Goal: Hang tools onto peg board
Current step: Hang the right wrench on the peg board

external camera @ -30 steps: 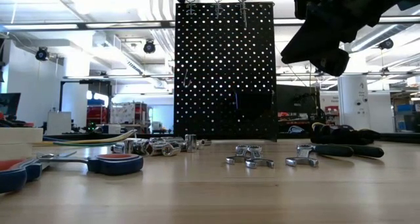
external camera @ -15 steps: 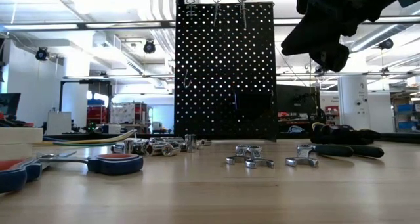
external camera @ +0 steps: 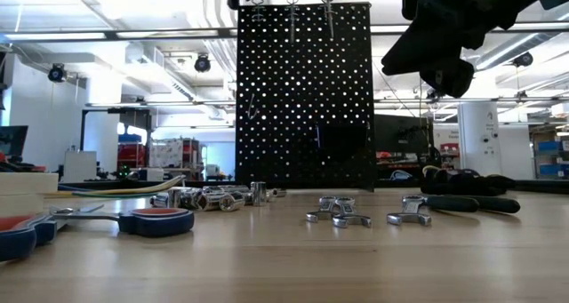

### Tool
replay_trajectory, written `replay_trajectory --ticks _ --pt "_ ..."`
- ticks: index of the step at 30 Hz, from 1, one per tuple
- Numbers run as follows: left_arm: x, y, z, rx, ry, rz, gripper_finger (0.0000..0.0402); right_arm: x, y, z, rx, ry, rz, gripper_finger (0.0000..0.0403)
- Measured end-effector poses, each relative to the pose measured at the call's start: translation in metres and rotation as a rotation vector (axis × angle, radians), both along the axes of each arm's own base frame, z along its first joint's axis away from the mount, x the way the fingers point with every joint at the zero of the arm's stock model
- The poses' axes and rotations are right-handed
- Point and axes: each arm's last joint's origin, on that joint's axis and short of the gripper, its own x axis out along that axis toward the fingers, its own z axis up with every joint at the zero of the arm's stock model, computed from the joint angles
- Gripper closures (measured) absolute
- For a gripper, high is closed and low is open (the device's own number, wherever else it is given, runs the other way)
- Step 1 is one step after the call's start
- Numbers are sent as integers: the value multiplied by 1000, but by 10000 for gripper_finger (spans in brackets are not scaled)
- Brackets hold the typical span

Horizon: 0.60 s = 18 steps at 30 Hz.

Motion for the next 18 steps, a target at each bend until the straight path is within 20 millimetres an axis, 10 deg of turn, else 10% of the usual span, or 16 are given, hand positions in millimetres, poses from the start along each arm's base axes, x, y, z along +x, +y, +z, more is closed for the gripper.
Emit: replay_trajectory --ticks 18 --pt "-41 -24 25 81 67 29 265 0 0 0 -1 -1 2 364"
